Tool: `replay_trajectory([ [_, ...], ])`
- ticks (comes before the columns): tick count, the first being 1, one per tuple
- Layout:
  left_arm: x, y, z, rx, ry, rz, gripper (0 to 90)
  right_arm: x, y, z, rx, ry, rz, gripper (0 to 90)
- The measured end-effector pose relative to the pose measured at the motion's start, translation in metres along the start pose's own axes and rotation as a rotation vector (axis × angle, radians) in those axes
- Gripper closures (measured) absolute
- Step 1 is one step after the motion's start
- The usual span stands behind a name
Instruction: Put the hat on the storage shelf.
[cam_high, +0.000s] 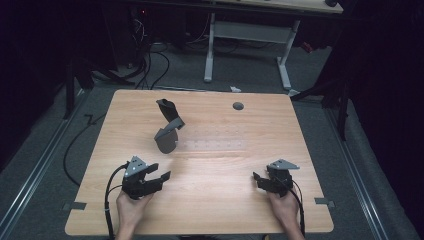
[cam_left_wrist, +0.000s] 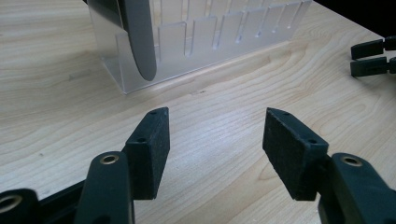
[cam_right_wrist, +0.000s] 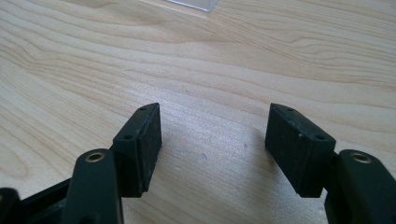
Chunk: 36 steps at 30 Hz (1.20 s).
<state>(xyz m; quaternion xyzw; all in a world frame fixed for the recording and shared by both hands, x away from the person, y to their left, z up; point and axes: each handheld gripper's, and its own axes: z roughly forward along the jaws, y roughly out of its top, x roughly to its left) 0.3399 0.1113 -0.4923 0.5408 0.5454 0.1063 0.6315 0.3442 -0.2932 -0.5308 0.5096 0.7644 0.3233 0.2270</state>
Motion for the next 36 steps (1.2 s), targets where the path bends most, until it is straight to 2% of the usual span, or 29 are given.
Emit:
replay_trajectory([
  [14, -0.001, -0.018, 0.010, 0.045, 0.011, 0.005, 41.3, 0.000, 0.000, 0.000, 0.000, 0.000, 0.000, 36.4],
  [20, -0.002, -0.021, 0.015, 0.054, -0.001, -0.024, 41.1, 0.000, 0.000, 0.000, 0.000, 0.000, 0.000, 36.4],
  [23, -0.002, -0.024, 0.019, 0.064, 0.000, -0.022, 41.1, 0.000, 0.000, 0.000, 0.000, 0.000, 0.000, 36.4],
  [28, -0.003, -0.032, 0.025, 0.084, 0.007, -0.016, 41.1, 0.000, 0.000, 0.000, 0.000, 0.000, 0.000, 36.4],
  [36, -0.003, -0.041, 0.034, 0.101, 0.030, 0.024, 40.9, 0.000, 0.000, 0.000, 0.000, 0.000, 0.000, 36.3],
])
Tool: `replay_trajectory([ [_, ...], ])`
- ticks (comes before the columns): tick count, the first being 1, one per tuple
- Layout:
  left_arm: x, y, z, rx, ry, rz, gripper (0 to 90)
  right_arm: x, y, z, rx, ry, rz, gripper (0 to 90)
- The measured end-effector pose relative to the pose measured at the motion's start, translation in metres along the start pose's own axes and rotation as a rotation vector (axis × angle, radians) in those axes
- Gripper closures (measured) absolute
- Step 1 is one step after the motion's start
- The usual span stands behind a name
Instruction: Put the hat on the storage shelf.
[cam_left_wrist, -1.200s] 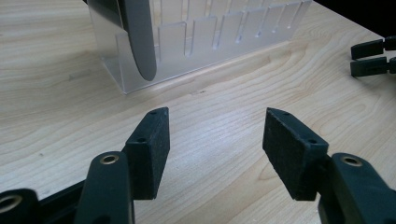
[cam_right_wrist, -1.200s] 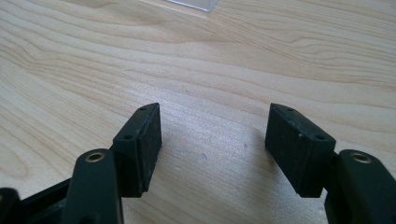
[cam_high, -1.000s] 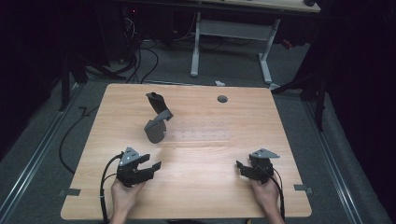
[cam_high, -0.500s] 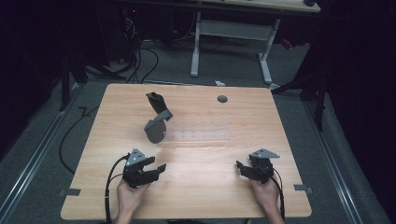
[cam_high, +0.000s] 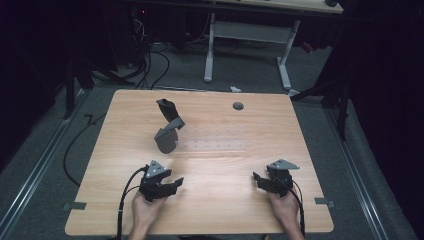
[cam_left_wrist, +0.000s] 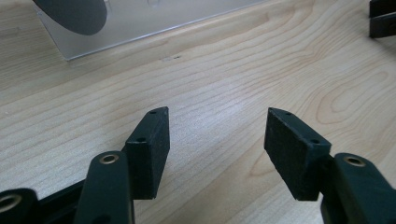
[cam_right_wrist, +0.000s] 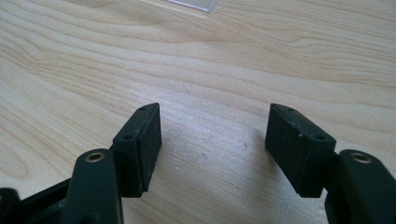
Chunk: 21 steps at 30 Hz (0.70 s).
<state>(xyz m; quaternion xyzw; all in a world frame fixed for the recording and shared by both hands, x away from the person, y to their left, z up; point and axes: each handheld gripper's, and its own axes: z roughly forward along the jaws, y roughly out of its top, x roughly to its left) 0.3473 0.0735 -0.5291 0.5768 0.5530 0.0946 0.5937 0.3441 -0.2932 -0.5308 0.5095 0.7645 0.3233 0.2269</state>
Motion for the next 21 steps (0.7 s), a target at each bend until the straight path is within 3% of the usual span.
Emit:
replay_trajectory([
  [13, 0.005, -0.007, 0.015, 0.001, 0.063, 0.044, 39.6, 0.000, 0.000, 0.000, 0.000, 0.000, 0.000, 36.3],
  [21, 0.001, -0.012, 0.017, 0.014, 0.075, 0.111, 33.2, 0.000, 0.000, 0.000, 0.000, 0.000, 0.000, 36.1],
])
